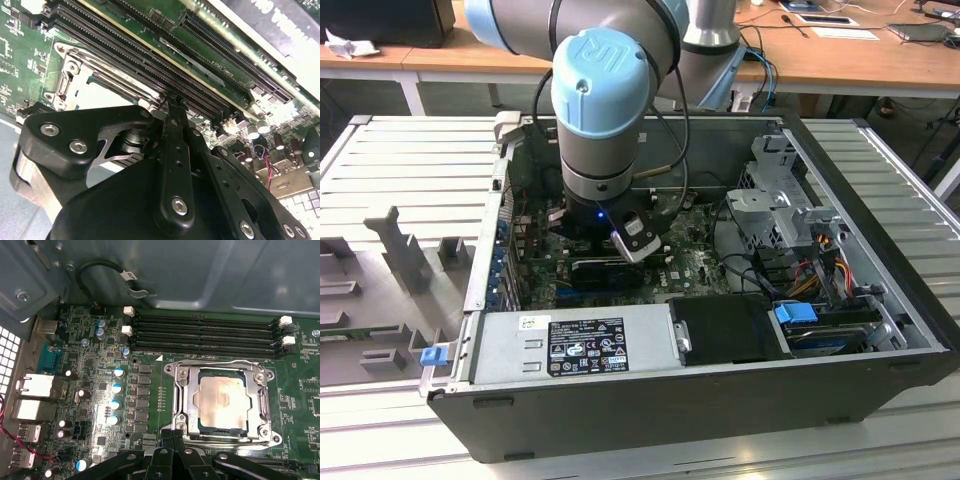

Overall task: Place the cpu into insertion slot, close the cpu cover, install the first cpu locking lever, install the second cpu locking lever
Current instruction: 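Install the second cpu locking lever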

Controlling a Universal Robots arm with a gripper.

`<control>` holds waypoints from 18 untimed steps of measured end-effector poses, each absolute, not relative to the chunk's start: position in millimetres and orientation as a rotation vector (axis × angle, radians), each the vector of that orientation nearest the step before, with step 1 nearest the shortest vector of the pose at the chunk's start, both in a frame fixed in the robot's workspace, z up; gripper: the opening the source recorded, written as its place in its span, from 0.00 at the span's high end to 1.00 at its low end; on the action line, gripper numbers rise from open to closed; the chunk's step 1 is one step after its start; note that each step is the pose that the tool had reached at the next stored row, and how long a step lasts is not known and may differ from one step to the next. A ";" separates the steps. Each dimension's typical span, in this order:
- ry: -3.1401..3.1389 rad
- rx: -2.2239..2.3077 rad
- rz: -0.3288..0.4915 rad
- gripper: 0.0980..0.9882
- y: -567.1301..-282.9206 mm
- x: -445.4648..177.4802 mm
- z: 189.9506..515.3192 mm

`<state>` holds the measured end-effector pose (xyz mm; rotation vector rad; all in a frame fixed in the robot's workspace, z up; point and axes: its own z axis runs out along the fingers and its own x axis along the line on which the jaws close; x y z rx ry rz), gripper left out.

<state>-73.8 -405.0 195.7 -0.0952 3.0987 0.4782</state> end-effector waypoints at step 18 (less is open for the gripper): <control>3.097 -0.097 0.488 0.99 -404.3 -76.7 211.1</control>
